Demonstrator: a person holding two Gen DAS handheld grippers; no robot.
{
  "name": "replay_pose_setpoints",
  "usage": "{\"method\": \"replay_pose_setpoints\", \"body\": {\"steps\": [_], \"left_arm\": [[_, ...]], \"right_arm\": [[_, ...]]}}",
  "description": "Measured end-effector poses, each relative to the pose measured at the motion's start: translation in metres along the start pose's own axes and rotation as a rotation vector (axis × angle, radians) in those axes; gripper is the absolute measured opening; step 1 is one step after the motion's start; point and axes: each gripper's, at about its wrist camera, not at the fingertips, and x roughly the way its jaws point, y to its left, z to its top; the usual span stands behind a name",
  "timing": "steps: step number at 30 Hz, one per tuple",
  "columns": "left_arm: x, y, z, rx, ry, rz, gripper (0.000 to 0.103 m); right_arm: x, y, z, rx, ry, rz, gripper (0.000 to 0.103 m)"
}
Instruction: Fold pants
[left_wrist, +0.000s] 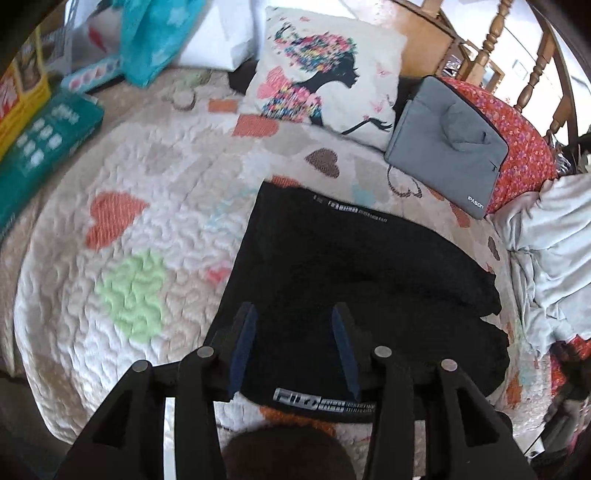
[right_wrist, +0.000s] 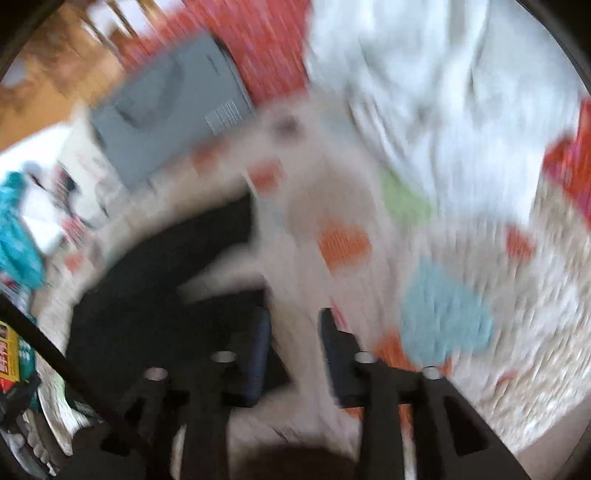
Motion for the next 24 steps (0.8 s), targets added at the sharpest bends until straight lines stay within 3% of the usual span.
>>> {"method": "replay_pose_setpoints", "body": {"steps": [1, 2, 3, 5, 7, 13, 18, 24], "left_arm": [[-0.001, -0.003, 0.002, 0.006, -0.007, 0.002, 0.047], [-0.002, -0.008, 0.006, 0.016, -0.022, 0.007, 0.049], [-0.003, -0.011, 0.009, 0.024, -0.033, 0.010, 0.051], [-0.004, -0.019, 0.018, 0.046, -0.055, 0.017, 0.055], [-0.003, -0.024, 0.026, 0.058, -0.064, 0.013, 0.059], [0.024, -0.036, 0.064, 0.124, -0.051, 0.009, 0.066], [0.089, -0.034, 0.105, 0.187, 0.026, 0.003, 0.066], [0.164, -0.024, 0.137, 0.168, 0.141, -0.036, 0.066]], "right_arm": [[-0.014, 0.010, 0.005, -0.014, -0.114, 0.027, 0.093], [-0.020, 0.017, 0.008, -0.016, -0.173, 0.083, 0.099], [-0.018, 0.022, 0.011, -0.008, -0.172, 0.152, 0.099], [0.005, 0.030, 0.021, 0.056, -0.047, 0.289, 0.100], [0.032, 0.042, 0.023, 0.089, 0.077, 0.355, 0.095], [0.065, 0.111, 0.039, -0.183, 0.132, 0.296, 0.092], [0.126, 0.162, 0.057, -0.373, 0.254, 0.277, 0.086], [0.210, 0.182, 0.075, -0.481, 0.374, 0.222, 0.086]]}}
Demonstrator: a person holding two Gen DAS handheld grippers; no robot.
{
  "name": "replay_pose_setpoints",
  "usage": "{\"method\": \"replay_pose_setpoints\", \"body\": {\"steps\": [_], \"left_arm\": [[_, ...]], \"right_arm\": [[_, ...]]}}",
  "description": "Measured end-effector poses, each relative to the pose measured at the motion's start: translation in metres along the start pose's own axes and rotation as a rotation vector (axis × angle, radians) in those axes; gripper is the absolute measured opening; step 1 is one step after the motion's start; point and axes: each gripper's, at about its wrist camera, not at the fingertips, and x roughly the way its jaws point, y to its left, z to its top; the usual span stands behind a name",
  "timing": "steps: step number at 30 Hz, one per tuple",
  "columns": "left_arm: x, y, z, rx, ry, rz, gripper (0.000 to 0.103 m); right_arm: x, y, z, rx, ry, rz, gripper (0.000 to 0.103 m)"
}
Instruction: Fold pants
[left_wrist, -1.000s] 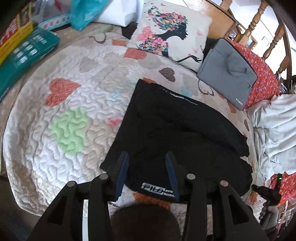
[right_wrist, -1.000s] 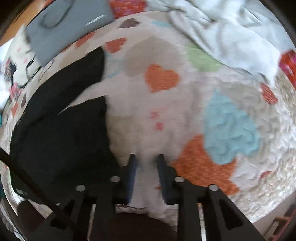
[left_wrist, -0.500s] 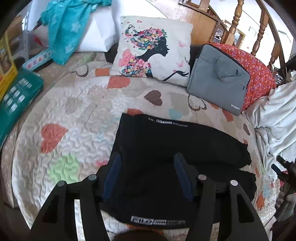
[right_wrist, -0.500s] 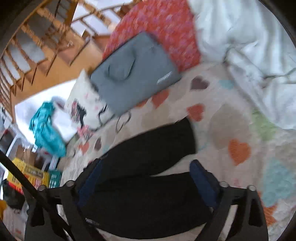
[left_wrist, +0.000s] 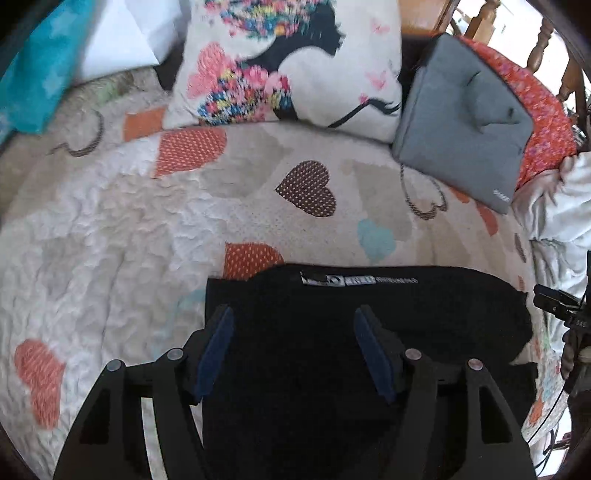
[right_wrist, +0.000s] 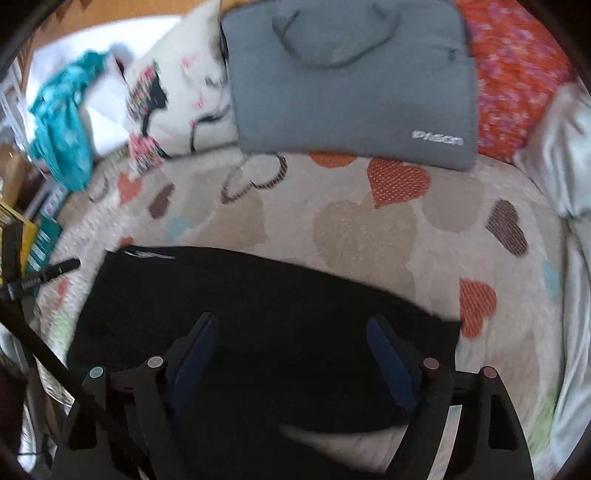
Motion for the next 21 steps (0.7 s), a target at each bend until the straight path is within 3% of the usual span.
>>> {"method": "replay_pose_setpoints", "body": {"steps": [7, 13, 16, 21], "left_arm": [[0.042, -0.022, 0.027, 0.118, 0.049, -0.067, 0.066], [0.078, -0.024, 0.044, 0.101, 0.104, -0.160, 0.066], [0.097, -0.026, 0.045, 0.121, 0.143, -0.154, 0.066], [0.102, -0.044, 0.034, 0.291, 0.144, -0.103, 0.073]], "right_arm": [[0.048, -0.015, 0.021, -0.015, 0.074, 0.038, 0.086], [0.067, -0.014, 0.034, -0.040, 0.085, 0.077, 0.086], [0.079, -0.017, 0.036, -0.062, 0.106, 0.062, 0.086], [0.084, -0.018, 0.023, -0.162, 0.111, 0.029, 0.086]]}}
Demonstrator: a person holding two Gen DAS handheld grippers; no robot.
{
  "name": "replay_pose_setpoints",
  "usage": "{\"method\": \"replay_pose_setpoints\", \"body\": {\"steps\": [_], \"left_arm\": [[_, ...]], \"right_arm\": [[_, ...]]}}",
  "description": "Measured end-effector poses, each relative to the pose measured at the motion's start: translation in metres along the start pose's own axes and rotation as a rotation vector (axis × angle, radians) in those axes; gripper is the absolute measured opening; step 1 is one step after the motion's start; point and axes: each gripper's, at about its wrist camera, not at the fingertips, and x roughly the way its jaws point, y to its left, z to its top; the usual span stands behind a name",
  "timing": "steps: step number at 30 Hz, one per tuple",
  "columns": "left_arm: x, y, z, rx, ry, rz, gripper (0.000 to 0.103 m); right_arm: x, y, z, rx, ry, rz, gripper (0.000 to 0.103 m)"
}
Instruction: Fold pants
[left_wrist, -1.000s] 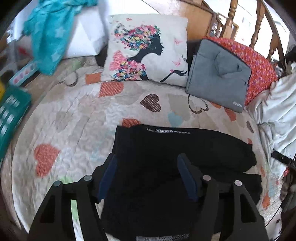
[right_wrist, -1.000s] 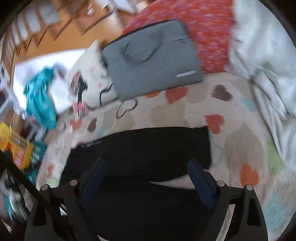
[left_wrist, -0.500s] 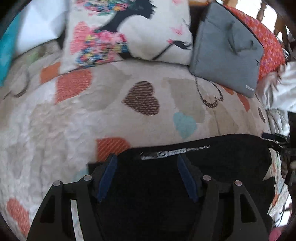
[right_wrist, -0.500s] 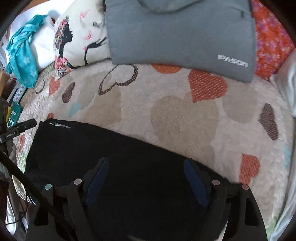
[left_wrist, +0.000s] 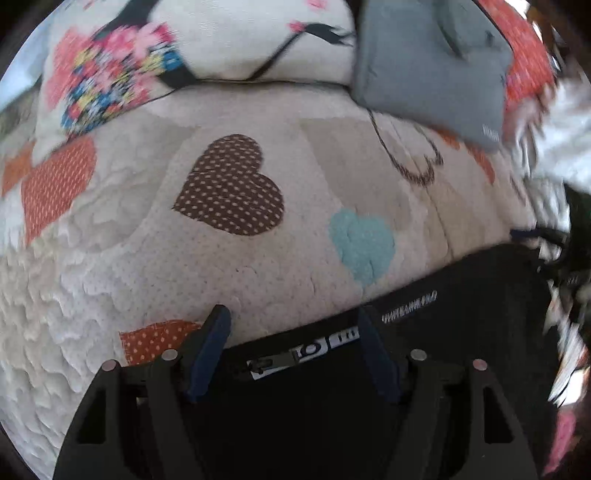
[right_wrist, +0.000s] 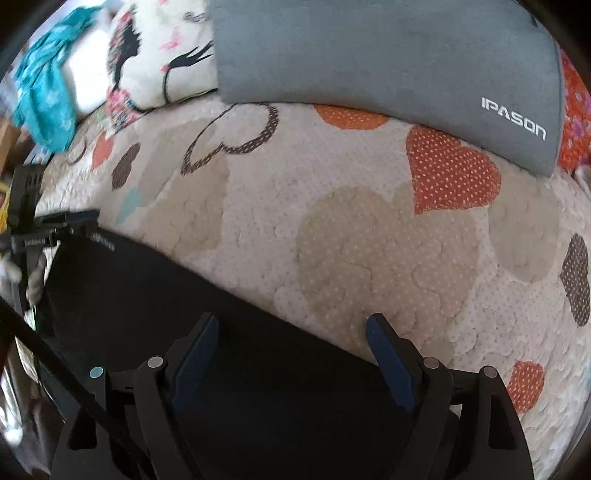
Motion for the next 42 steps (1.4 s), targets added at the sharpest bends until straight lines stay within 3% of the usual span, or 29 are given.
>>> {"method": "replay_pose_setpoints", "body": {"steps": [3, 7, 8, 9, 10, 12, 13, 14, 15, 22, 30, 32, 33, 42], "left_arm": [[0.003, -0.011, -0.004, 0.095, 0.024, 0.038, 0.078], [0.009, -0.022, -0.007, 0.146, 0.042, 0.074, 0.084], [0.010, -0.026, -0.007, 0.154, 0.046, 0.093, 0.083], [0.009, -0.029, -0.007, 0.158, 0.047, 0.084, 0.072], [0.007, -0.031, -0.007, 0.165, 0.040, 0.065, 0.056], [0.001, -0.032, -0.008, 0.173, 0.025, 0.075, 0.045], [-0.001, -0.031, -0.008, 0.169, 0.018, 0.079, 0.026], [-0.004, -0.028, -0.008, 0.157, 0.010, 0.101, 0.023], [-0.007, -0.023, -0.008, 0.140, 0.001, 0.100, 0.018], [-0.031, -0.030, -0.018, 0.125, -0.047, 0.132, 0.016], [-0.077, -0.042, -0.040, 0.108, -0.117, 0.128, 0.013], [-0.093, -0.046, -0.051, 0.097, -0.138, 0.122, 0.009], [-0.100, -0.046, -0.057, 0.088, -0.149, 0.118, 0.001], [-0.167, -0.042, -0.143, -0.032, -0.243, 0.071, 0.000]], "right_arm": [[0.000, 0.000, -0.008, -0.075, 0.007, -0.031, 0.086], [0.001, -0.008, -0.009, -0.044, -0.001, -0.012, 0.086], [0.001, -0.007, -0.010, -0.043, -0.001, -0.019, 0.086], [0.001, -0.005, -0.011, -0.046, 0.000, -0.025, 0.085], [0.000, -0.004, -0.011, -0.042, 0.002, -0.020, 0.079], [-0.004, -0.007, -0.011, -0.016, 0.003, -0.027, 0.056], [-0.008, -0.012, -0.010, 0.016, 0.003, -0.003, 0.028], [-0.010, -0.016, -0.010, 0.043, 0.006, 0.023, 0.008], [-0.013, -0.020, -0.012, 0.075, 0.007, 0.060, 0.006], [-0.021, -0.003, -0.018, 0.085, -0.030, 0.012, 0.005], [-0.071, 0.015, -0.038, 0.096, -0.098, 0.006, 0.005], [-0.085, 0.025, -0.048, 0.086, -0.107, 0.003, 0.005], [-0.093, 0.031, -0.055, 0.076, -0.112, -0.002, 0.005], [-0.121, 0.090, -0.134, 0.024, -0.080, 0.032, 0.005]]}}
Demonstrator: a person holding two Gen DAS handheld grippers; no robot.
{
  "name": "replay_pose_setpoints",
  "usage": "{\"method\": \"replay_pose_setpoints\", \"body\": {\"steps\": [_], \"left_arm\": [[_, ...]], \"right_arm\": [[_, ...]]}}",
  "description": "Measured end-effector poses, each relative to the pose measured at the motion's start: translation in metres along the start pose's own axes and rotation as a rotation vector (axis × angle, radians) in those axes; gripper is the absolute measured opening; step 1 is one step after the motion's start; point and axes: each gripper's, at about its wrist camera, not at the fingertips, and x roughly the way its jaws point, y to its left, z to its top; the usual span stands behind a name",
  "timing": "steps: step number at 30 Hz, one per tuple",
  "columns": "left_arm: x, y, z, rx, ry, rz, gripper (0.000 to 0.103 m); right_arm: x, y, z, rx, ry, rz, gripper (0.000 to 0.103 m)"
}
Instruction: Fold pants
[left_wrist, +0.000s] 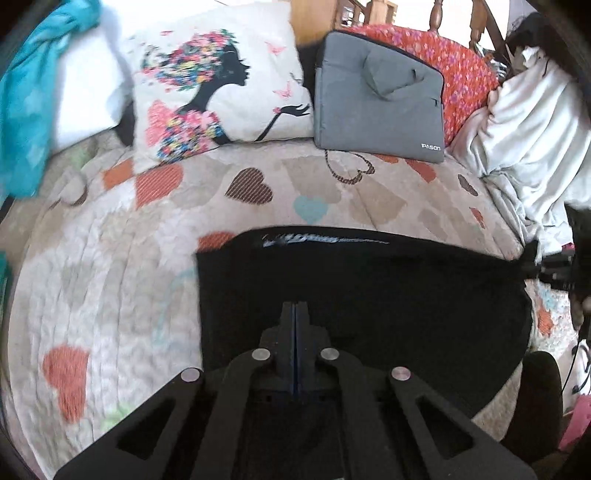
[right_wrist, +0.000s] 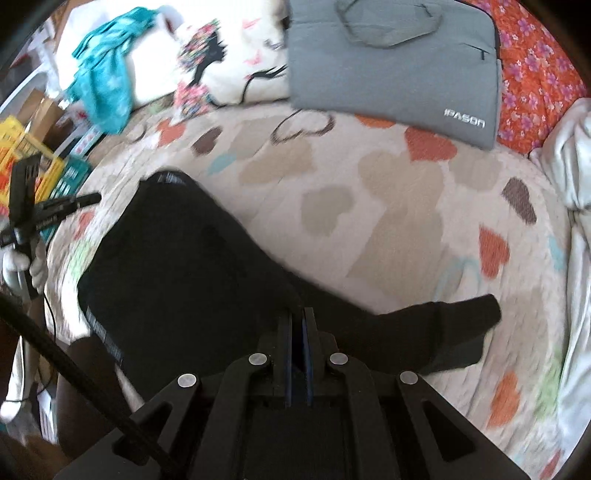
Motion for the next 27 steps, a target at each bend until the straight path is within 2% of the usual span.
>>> {"method": "replay_pose_setpoints", "body": {"steps": [3, 5, 7, 10, 12, 13, 14, 16, 19, 23, 27], "left_arm": [[-0.004, 0.019, -0.014, -0.085, 0.006, -0.003, 0.002], [0.002, 0.033, -0.018, -0.141, 0.013, 0.022, 0.013], [0.010, 0.046, -0.016, -0.207, 0.010, 0.022, 0.037], [0.019, 0.052, -0.006, -0.215, -0.012, 0.028, 0.040], [0.028, 0.043, 0.007, -0.135, -0.026, 0.026, 0.044], [0.036, 0.033, 0.017, -0.048, -0.021, 0.024, 0.052], [0.043, 0.026, 0.024, 0.019, -0.012, 0.021, 0.054], [0.060, 0.005, 0.037, 0.195, 0.010, 0.027, 0.054], [0.087, -0.015, 0.053, 0.386, 0.066, 0.022, 0.054], [0.118, -0.031, 0.060, 0.539, 0.147, -0.018, 0.054], [0.132, -0.038, 0.057, 0.619, 0.209, -0.075, 0.054]], "right_arm": [[0.000, 0.012, -0.029, 0.002, 0.032, -0.004, 0.005], [0.003, 0.010, -0.037, 0.025, 0.039, -0.007, 0.005], [0.005, 0.009, -0.041, 0.043, 0.039, -0.011, 0.005], [0.007, 0.009, -0.039, 0.041, 0.039, -0.017, 0.005], [0.009, 0.008, -0.038, 0.036, 0.050, -0.018, 0.005], [0.011, 0.006, -0.037, 0.040, 0.056, -0.016, 0.005], [0.013, 0.004, -0.037, 0.045, 0.062, -0.013, 0.005], [0.018, -0.003, -0.036, 0.064, 0.073, -0.006, 0.005], [0.027, -0.015, -0.037, 0.105, 0.085, 0.014, 0.005], [0.039, -0.028, -0.040, 0.157, 0.101, 0.039, 0.005], [0.043, -0.038, -0.040, 0.199, 0.106, 0.064, 0.006]]}}
